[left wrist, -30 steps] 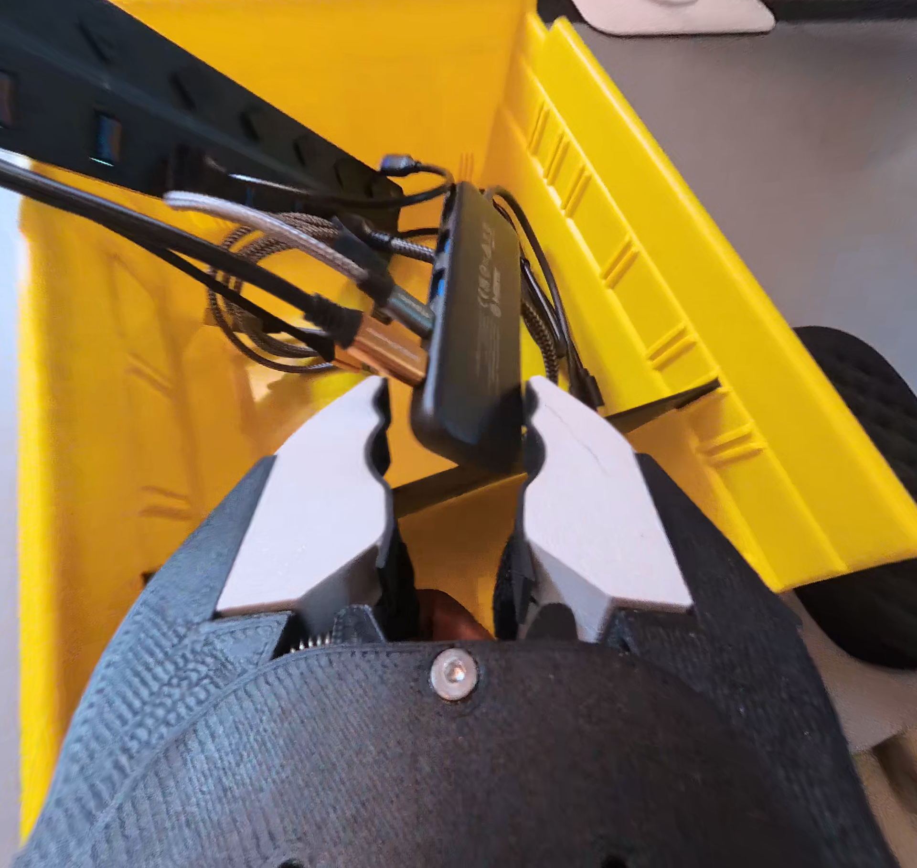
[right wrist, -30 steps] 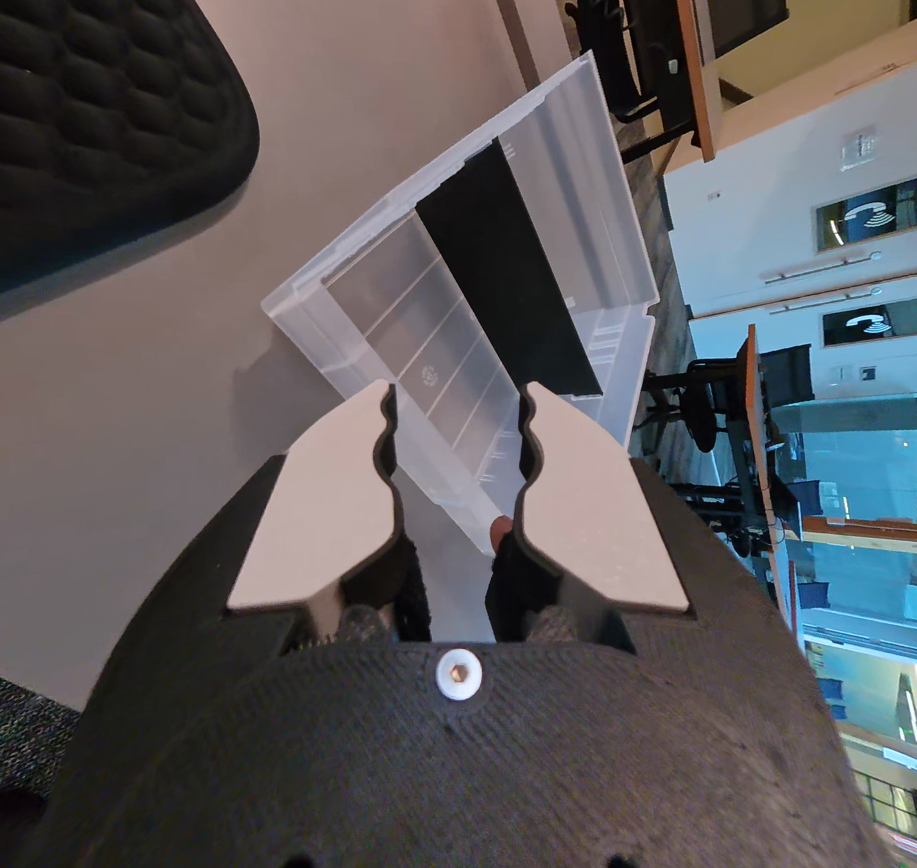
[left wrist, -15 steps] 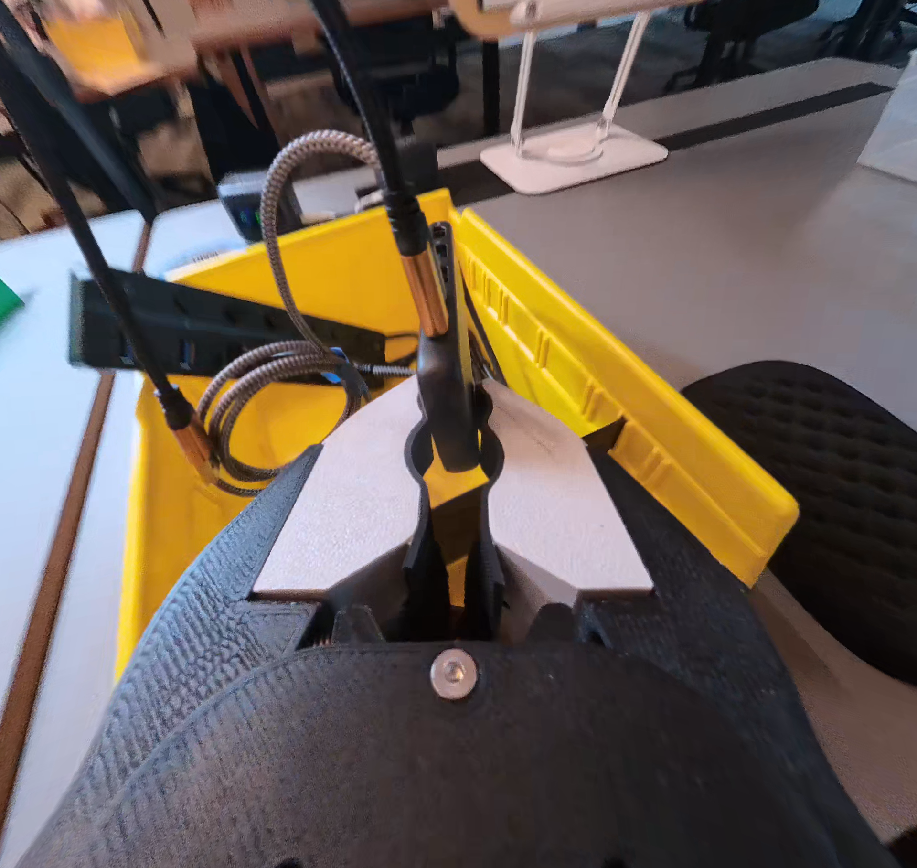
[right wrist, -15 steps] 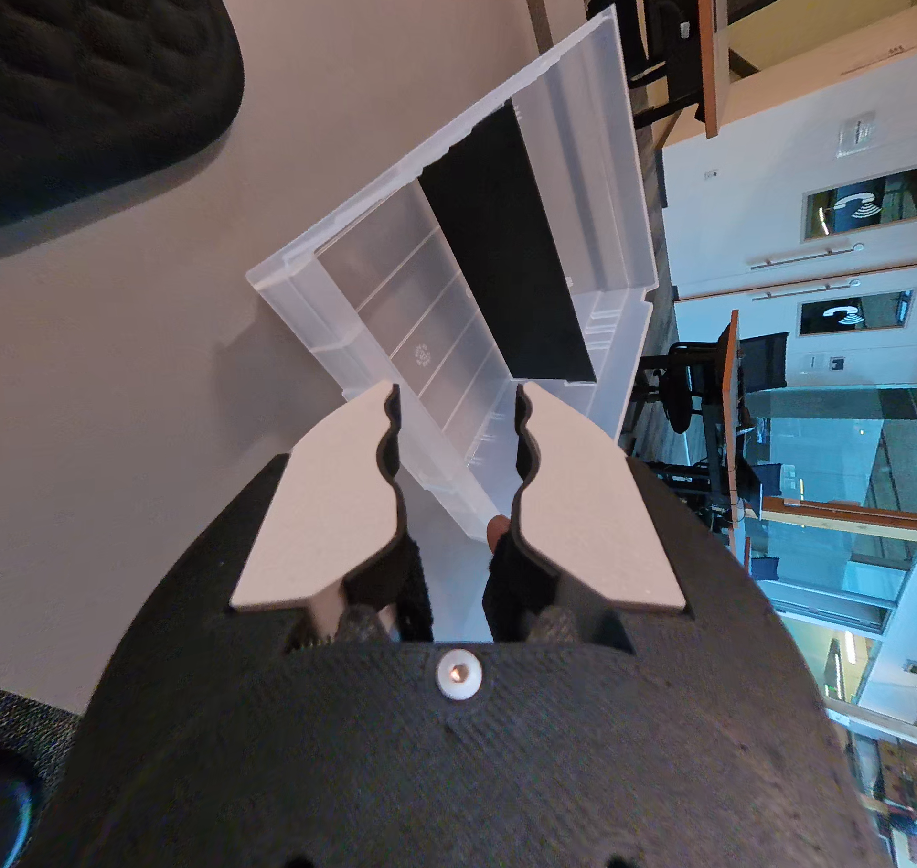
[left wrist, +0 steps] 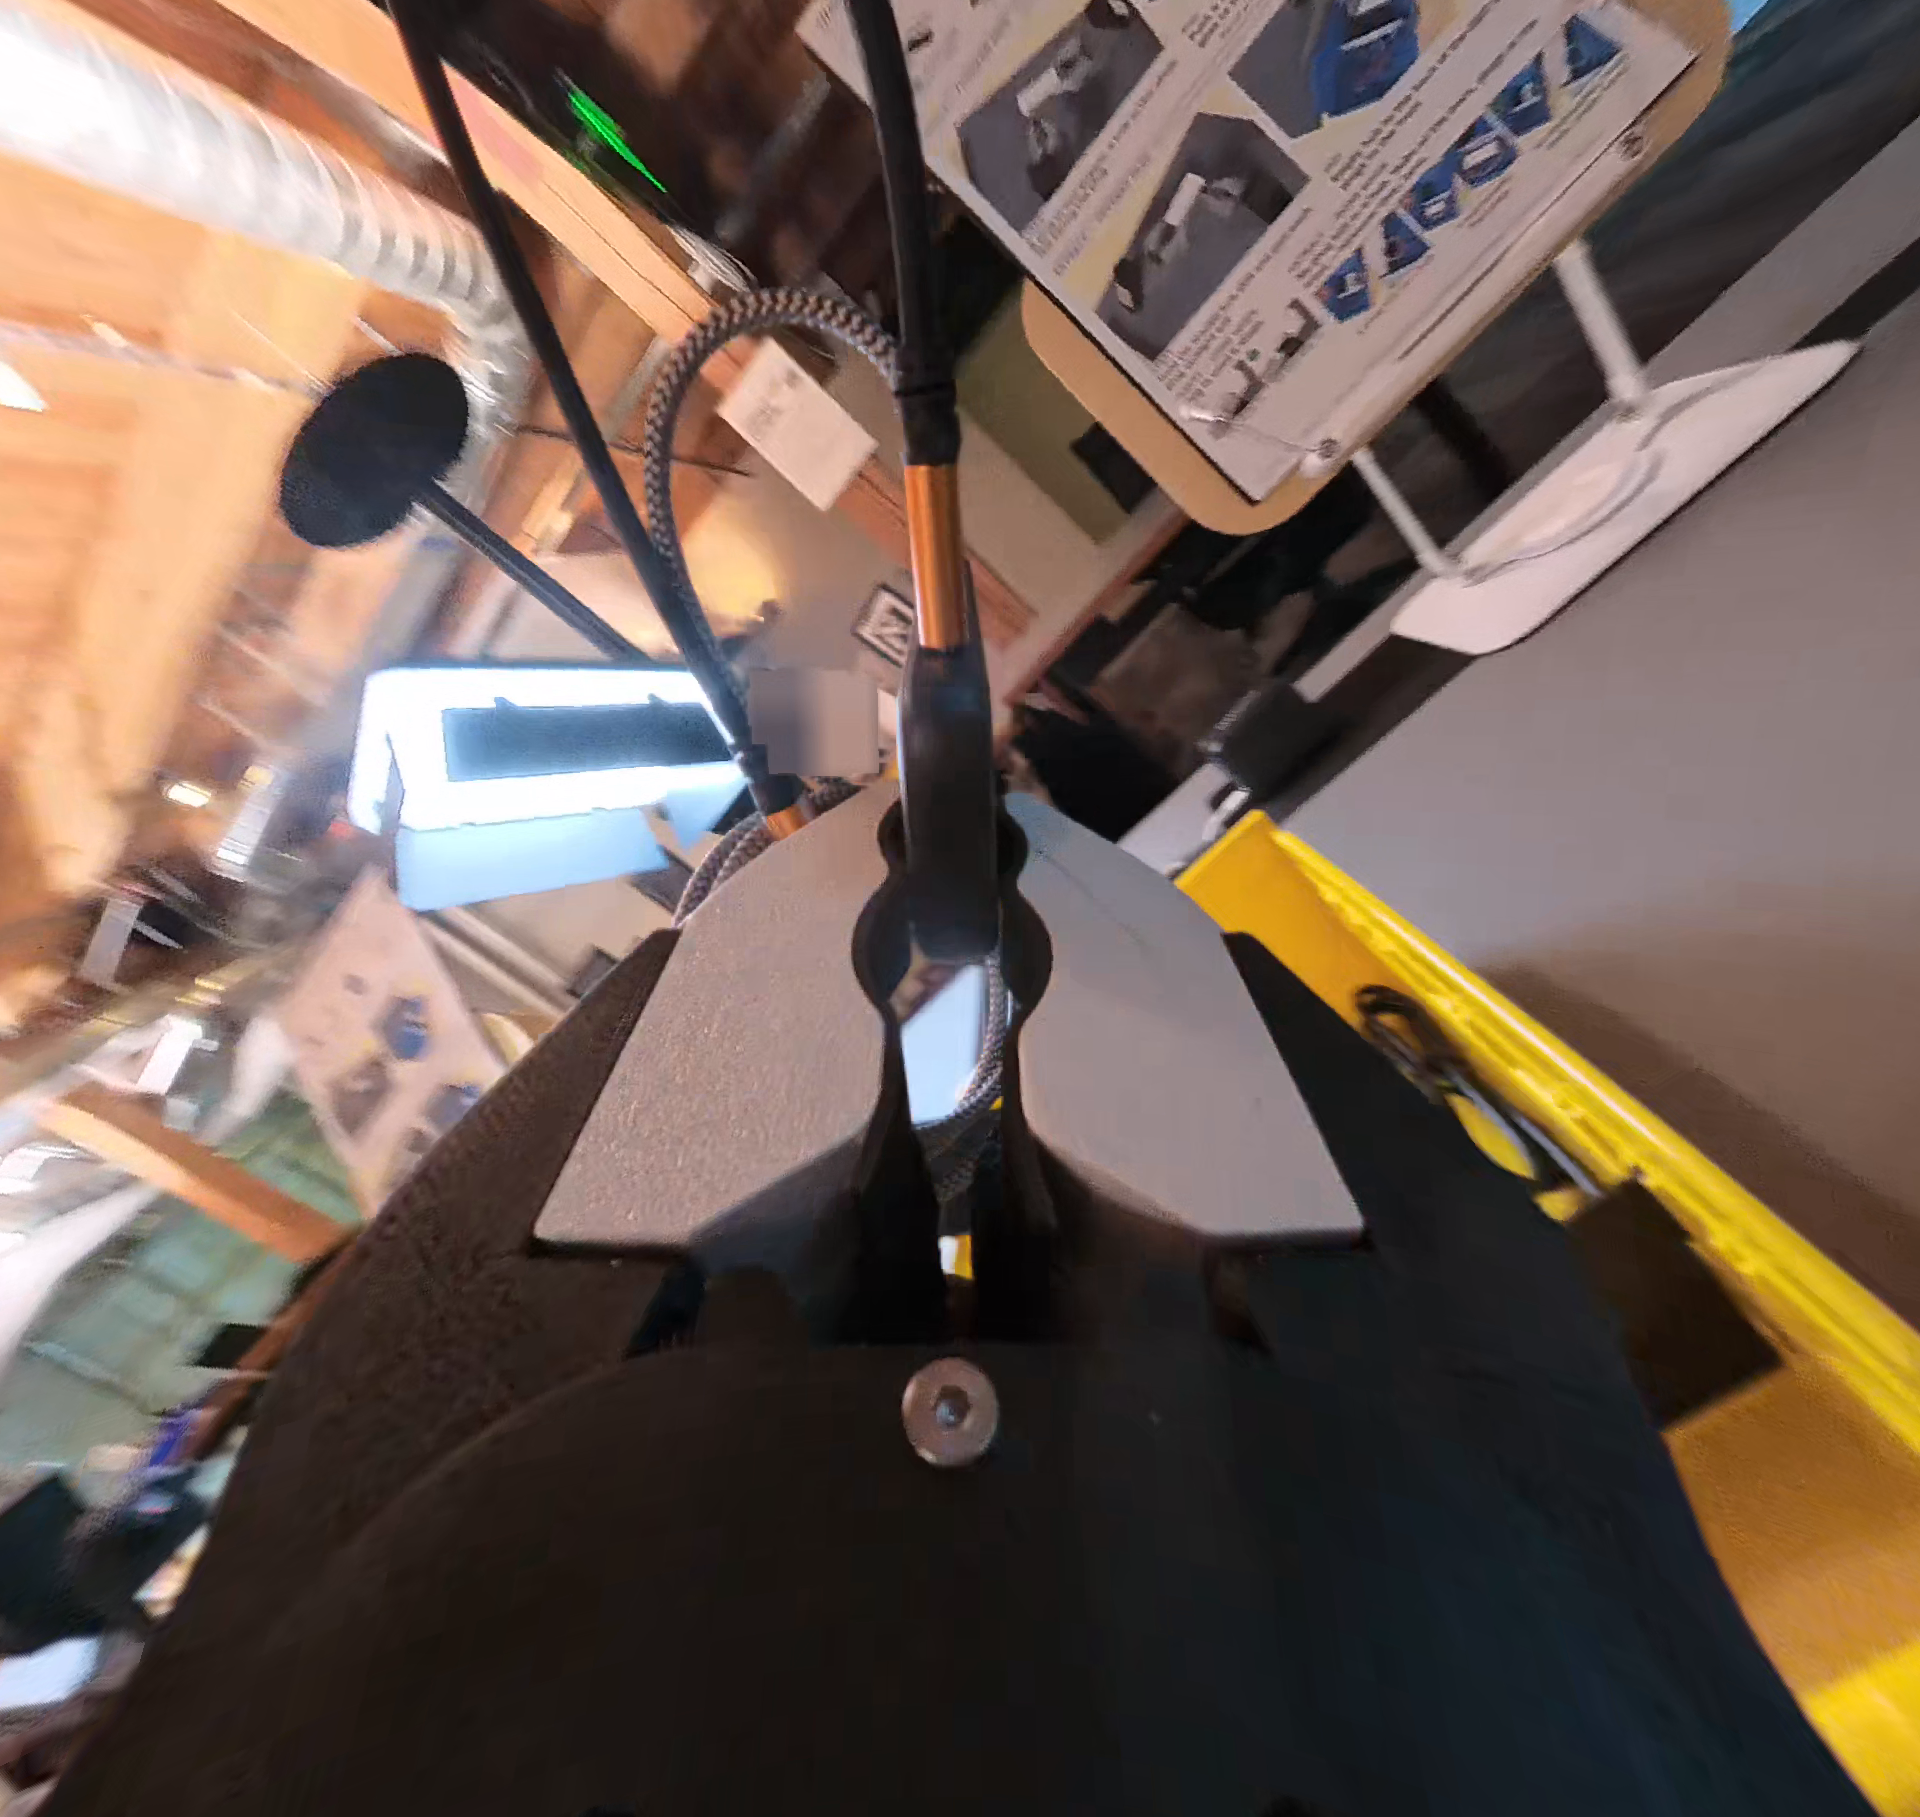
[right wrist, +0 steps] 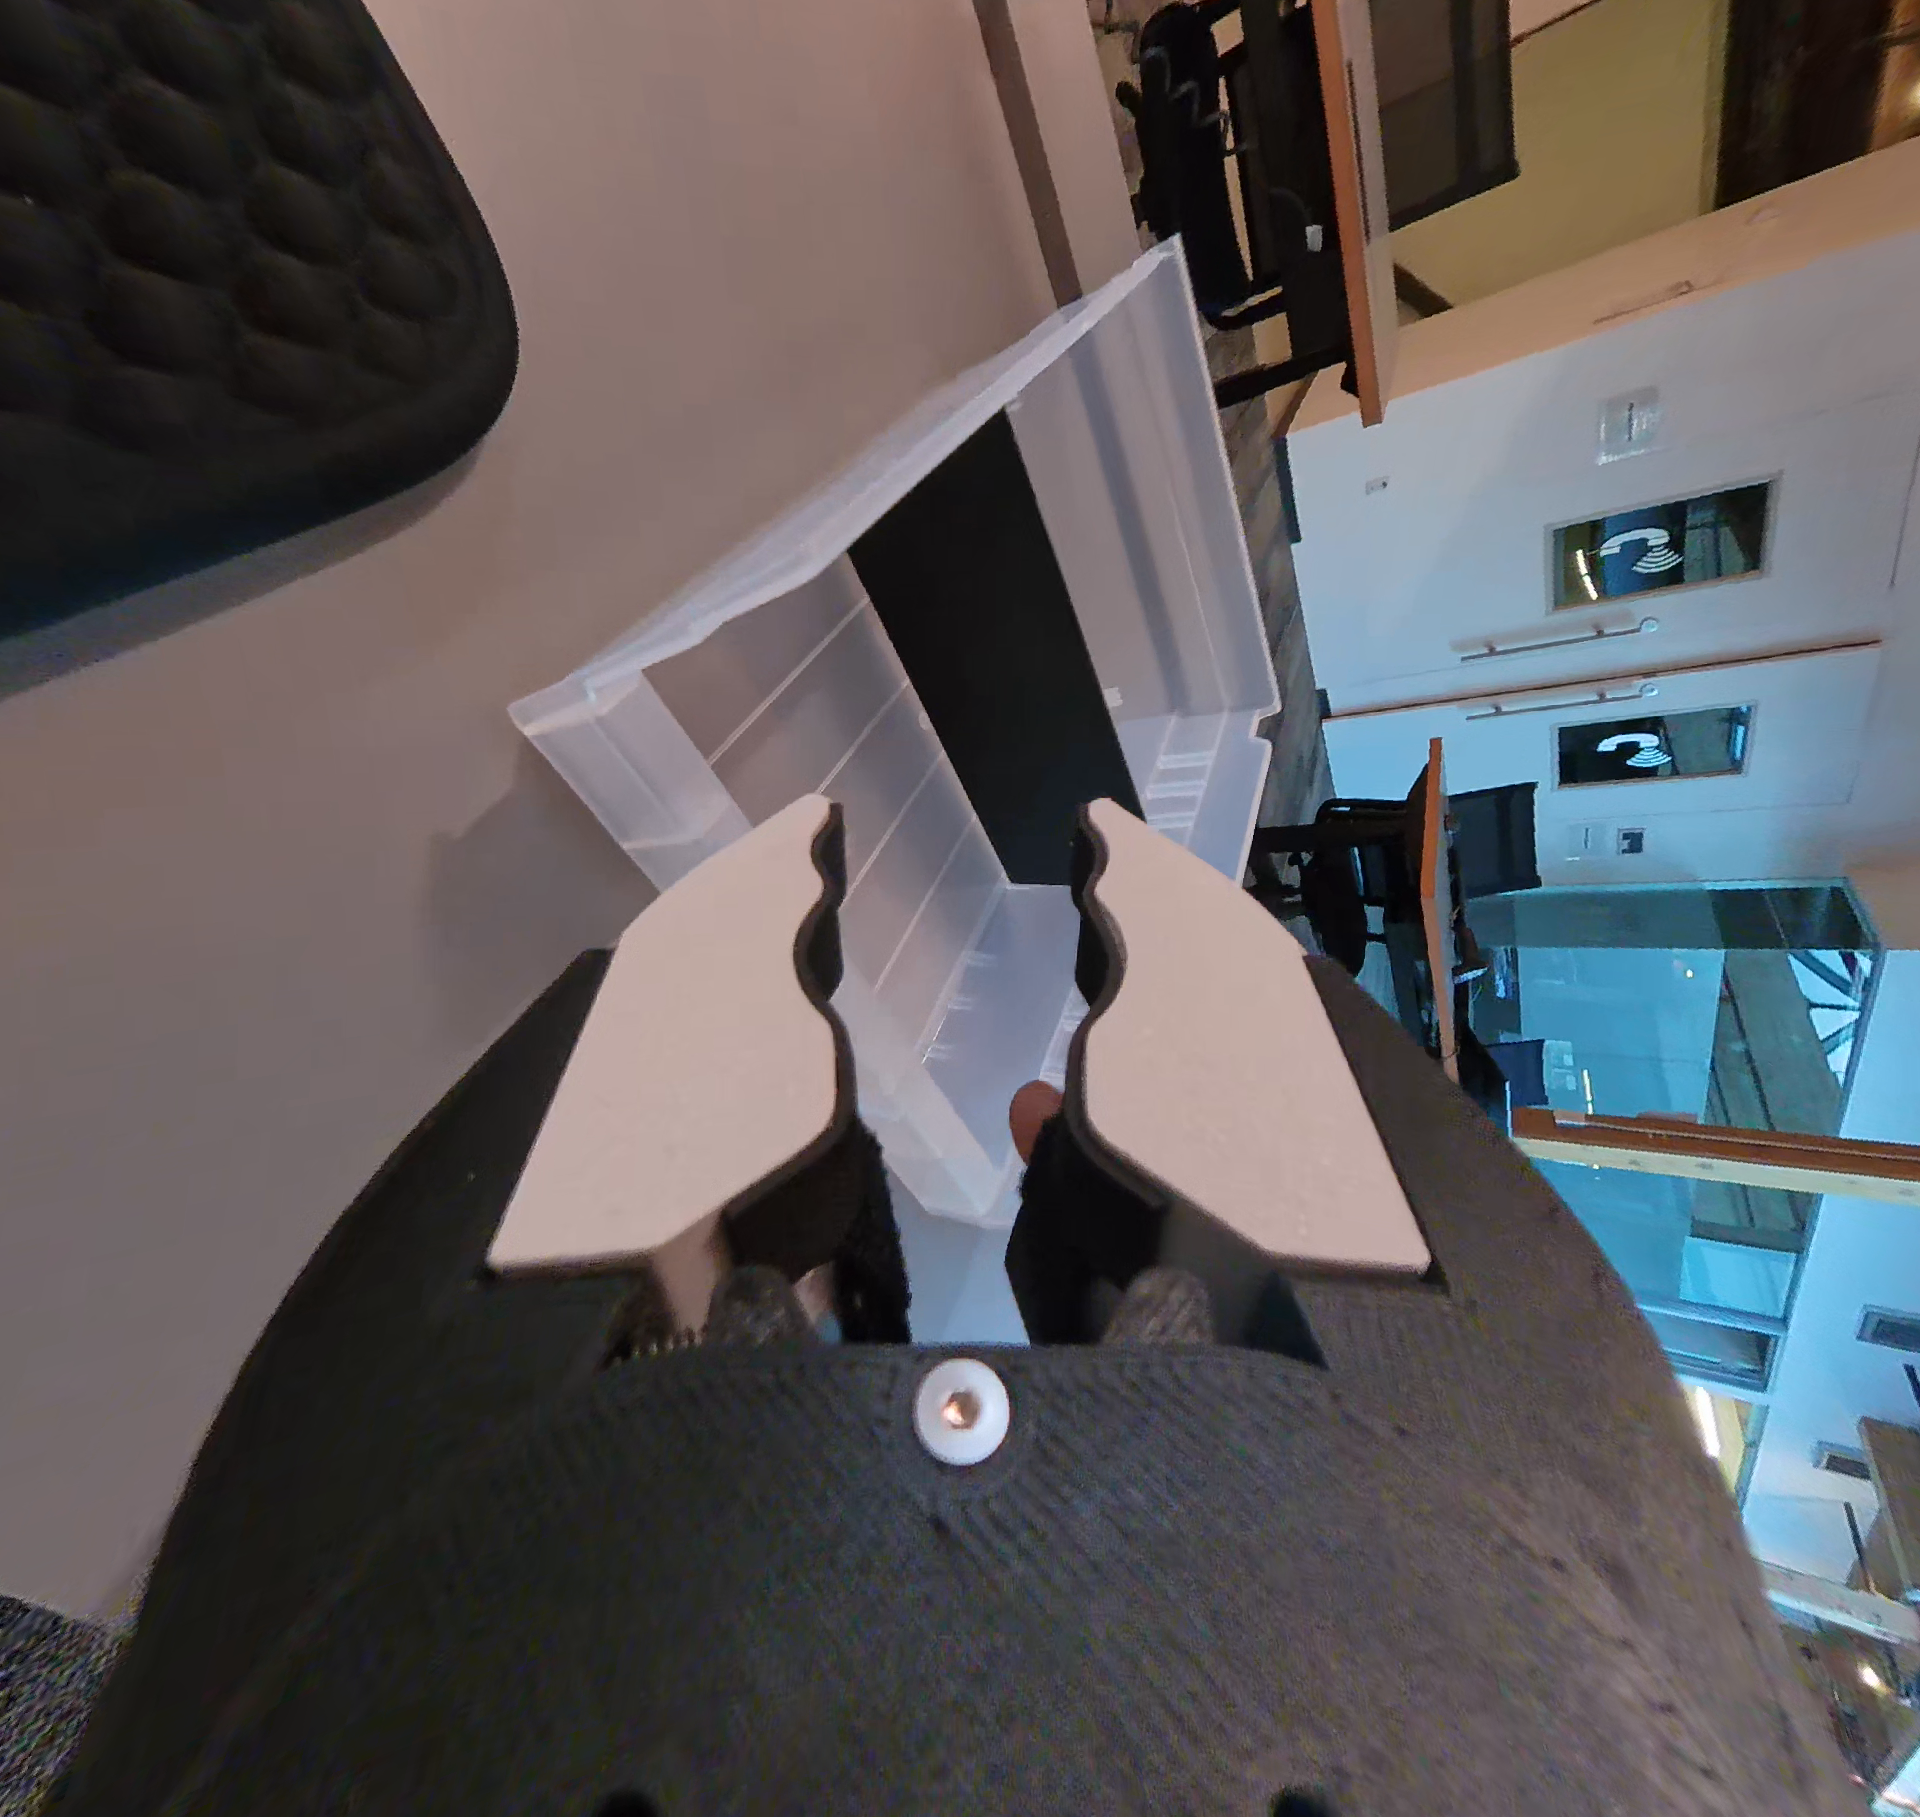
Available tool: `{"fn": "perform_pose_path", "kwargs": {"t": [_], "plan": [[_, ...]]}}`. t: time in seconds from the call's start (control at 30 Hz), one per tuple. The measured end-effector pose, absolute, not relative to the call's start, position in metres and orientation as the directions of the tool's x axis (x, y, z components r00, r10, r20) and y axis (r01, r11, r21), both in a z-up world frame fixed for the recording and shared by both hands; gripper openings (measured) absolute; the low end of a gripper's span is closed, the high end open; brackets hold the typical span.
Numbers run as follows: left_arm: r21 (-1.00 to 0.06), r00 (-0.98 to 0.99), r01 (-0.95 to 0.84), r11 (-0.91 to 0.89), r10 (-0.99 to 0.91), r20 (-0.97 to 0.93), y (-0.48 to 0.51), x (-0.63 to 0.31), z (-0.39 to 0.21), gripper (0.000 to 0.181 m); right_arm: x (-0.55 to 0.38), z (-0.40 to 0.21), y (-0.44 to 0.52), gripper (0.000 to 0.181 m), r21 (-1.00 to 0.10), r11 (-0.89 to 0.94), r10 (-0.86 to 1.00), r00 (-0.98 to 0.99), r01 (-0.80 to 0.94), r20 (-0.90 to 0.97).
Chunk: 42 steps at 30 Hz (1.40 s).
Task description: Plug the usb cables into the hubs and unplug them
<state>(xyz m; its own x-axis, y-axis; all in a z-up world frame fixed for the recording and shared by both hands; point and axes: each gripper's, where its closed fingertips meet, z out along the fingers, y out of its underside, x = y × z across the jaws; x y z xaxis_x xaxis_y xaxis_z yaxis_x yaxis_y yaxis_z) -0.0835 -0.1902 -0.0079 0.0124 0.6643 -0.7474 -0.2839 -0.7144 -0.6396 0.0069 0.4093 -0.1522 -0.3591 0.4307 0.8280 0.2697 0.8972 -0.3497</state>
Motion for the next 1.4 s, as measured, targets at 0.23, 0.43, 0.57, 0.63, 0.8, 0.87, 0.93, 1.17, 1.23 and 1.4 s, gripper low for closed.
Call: {"fn": "perform_pose_path", "kwargs": {"t": [0.23, 0.43, 0.57, 0.63, 0.8, 0.87, 0.93, 1.17, 1.23, 1.4], "plan": [[-0.338, -0.193, -0.297, -0.893, 0.403, -0.895, -0.15, -0.078, 0.02, 0.012, 0.002, -0.133, 0.388, 0.041, -0.403, 0.898, 0.44, -0.313, 0.177, 0.842], [-0.154, -0.185, -0.357, -0.921, 0.232, -0.955, -0.075, -0.077, -0.005, 0.012, 0.003, -0.076, 0.271, 0.037, -0.597, 0.749, 0.509, -0.325, -0.289, 0.797], [-0.139, -0.156, -0.458, -0.878, 0.234, -0.96, -0.02, -0.074, -0.029, 0.012, 0.023, -0.061, 0.166, 0.038, -0.779, 0.382, 0.501, -0.598, -0.497, 0.626], [-0.102, -0.18, -0.488, -0.867, 0.214, -0.96, 0.002, -0.07, -0.039, 0.012, 0.028, -0.064, 0.131, 0.039, -0.823, 0.262, 0.458, -0.686, -0.504, 0.566], [-0.174, -0.082, -0.577, -0.798, 0.269, -0.96, 0.04, -0.06, -0.061, 0.012, -0.004, -0.079, 0.115, 0.019, -0.912, 0.12, 0.57, -0.724, -0.393, 0.388], [-0.226, -0.014, -0.612, -0.758, 0.297, -0.955, 0.049, -0.054, -0.07, 0.012, -0.005, -0.073, 0.114, 0.014, -0.936, -0.042, 0.571, -0.777, -0.351, 0.266], [-0.269, 0.047, -0.636, -0.723, 0.312, -0.949, 0.057, -0.049, -0.078, 0.012, 0.001, -0.068, 0.109, 0.015, -0.931, -0.168, 0.526, -0.828, -0.323, 0.193], [-0.3, 0.126, -0.643, -0.705, 0.289, -0.949, 0.069, -0.044, -0.098, 0.012, 0.0, -0.075, 0.098, 0.019, -0.944, -0.159, 0.504, -0.846, -0.289, 0.174], [-0.322, 0.155, -0.648, -0.69, 0.295, -0.943, 0.072, -0.043, -0.1, 0.012, -0.002, -0.074, 0.098, 0.016, -0.949, -0.157, 0.506, -0.848, -0.272, 0.159], [-0.39, 0.223, -0.638, -0.664, 0.326, -0.919, 0.074, -0.043, -0.105, 0.012, 0.001, -0.074, 0.093, 0.006, -0.961, -0.124, 0.468, -0.868, -0.247, 0.162]]}}
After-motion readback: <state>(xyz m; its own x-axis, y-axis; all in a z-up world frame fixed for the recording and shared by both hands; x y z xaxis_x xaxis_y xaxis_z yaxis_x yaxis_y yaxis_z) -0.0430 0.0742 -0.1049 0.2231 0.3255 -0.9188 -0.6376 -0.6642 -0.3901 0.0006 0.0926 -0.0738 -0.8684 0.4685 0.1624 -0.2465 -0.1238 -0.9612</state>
